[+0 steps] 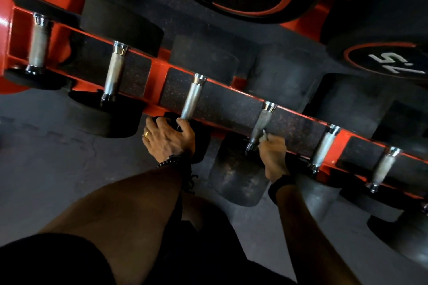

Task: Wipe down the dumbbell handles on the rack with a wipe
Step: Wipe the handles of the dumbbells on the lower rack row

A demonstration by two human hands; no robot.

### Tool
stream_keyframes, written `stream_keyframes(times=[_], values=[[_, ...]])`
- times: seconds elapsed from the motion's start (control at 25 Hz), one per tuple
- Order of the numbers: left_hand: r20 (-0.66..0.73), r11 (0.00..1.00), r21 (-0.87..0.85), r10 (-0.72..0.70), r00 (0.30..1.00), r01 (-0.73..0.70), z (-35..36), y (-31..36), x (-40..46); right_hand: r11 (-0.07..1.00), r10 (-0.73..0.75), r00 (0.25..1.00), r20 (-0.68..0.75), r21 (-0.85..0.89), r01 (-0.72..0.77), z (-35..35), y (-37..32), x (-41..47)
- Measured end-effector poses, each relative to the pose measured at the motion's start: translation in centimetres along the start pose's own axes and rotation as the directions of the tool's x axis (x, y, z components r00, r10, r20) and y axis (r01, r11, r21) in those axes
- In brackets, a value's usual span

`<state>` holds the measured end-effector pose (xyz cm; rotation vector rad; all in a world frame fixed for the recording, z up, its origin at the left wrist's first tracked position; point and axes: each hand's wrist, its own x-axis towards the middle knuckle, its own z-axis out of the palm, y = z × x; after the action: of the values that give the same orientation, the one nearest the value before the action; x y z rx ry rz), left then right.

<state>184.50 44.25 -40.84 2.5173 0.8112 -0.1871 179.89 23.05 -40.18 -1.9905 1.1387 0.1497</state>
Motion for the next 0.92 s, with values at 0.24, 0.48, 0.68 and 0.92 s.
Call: stream_keyframes(times=[0.24, 0.48, 0.68, 0.92], values=[[-0.009, 1.000, 0.006, 0.005, 1.000, -0.005, 0.1, 0.1, -0.1, 0.984, -0.168, 0.951, -0.260, 0.006, 0.176, -0.6, -1.4, 3.7], [-0.010, 1.000, -0.002, -0.001, 1.000, 0.001, 0.3, 0.0, 0.0, 0.951, -0.302, 0.949, -0.092, -0.103, 0.292, 0.5, -0.1, -1.1], [-0.007, 1.000, 0.004, 0.001, 1.000, -0.001, 0.3, -0.1, 0.0, 0.926, -0.378, 0.878, -0.293, -0.140, 0.352, -0.3, -1.7, 2.4], [-0.002, 1.000, 0.012, 0.006, 1.000, -0.006, 0.2, 0.0, 0.1, 0.971, -0.228, 0.948, -0.222, -0.120, 0.206, -0.5, 0.3, -1.2]])
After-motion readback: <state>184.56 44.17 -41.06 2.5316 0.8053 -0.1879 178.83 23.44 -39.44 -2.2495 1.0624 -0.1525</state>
